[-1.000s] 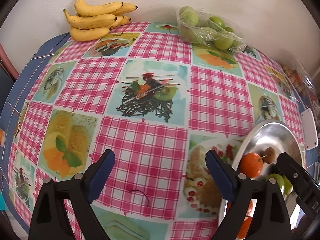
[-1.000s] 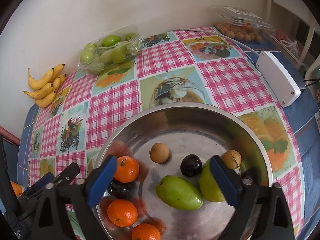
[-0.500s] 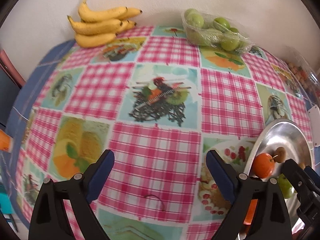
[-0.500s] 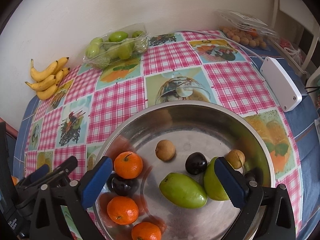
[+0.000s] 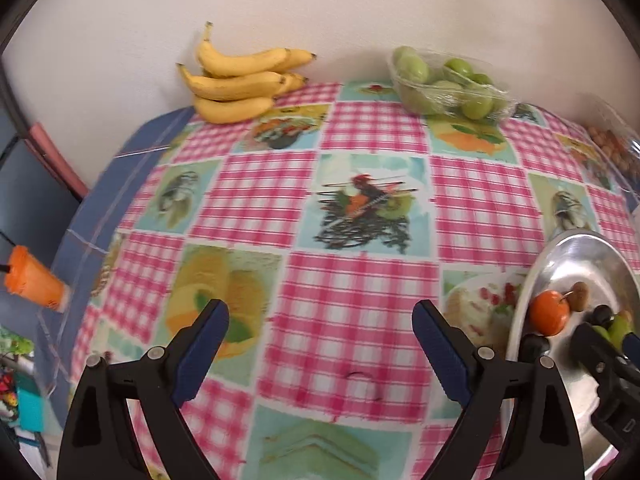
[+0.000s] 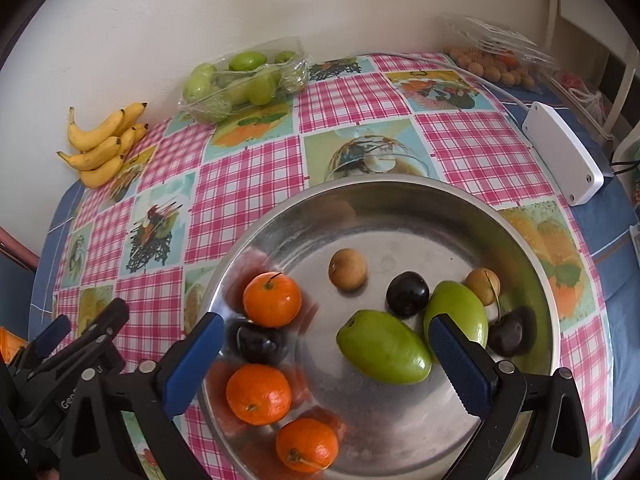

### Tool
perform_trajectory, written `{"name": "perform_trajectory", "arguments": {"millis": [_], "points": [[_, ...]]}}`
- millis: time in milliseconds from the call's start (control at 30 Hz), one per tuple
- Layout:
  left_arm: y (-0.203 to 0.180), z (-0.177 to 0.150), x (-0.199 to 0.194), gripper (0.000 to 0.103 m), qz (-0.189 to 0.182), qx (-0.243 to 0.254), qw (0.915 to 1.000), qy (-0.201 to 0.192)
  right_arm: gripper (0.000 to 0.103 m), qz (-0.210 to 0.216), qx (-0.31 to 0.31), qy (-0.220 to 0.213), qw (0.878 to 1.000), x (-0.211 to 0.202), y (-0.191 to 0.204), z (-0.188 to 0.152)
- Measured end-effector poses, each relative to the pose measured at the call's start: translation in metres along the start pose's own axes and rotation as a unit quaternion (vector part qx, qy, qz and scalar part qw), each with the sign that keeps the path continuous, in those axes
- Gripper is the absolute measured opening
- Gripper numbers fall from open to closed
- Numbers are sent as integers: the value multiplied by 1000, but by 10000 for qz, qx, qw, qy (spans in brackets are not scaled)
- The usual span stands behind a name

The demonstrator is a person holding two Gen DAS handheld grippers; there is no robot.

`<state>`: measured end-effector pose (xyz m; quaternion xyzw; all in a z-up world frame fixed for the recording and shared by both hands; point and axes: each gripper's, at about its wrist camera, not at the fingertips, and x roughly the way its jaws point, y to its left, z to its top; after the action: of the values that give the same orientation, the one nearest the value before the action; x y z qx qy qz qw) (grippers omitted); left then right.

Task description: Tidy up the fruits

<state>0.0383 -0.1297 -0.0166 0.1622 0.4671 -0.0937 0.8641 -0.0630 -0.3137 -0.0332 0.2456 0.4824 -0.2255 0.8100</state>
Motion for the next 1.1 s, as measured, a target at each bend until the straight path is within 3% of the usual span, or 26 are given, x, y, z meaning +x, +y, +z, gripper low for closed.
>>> {"name": "perform_trajectory", "arguments": {"millis": [300, 767, 1100], "points": [[25, -16, -13, 93, -9, -234, 9997, 79, 103, 3, -72, -120, 9999, -17, 3, -16], [49, -52, -57, 93, -318, -318, 9990, -79, 103, 23, -203, -230, 9995, -47, 8, -56], [64, -74, -66, 93, -461, -449, 9979, 43, 103, 113, -262, -375, 9989, -70, 12, -78]]}}
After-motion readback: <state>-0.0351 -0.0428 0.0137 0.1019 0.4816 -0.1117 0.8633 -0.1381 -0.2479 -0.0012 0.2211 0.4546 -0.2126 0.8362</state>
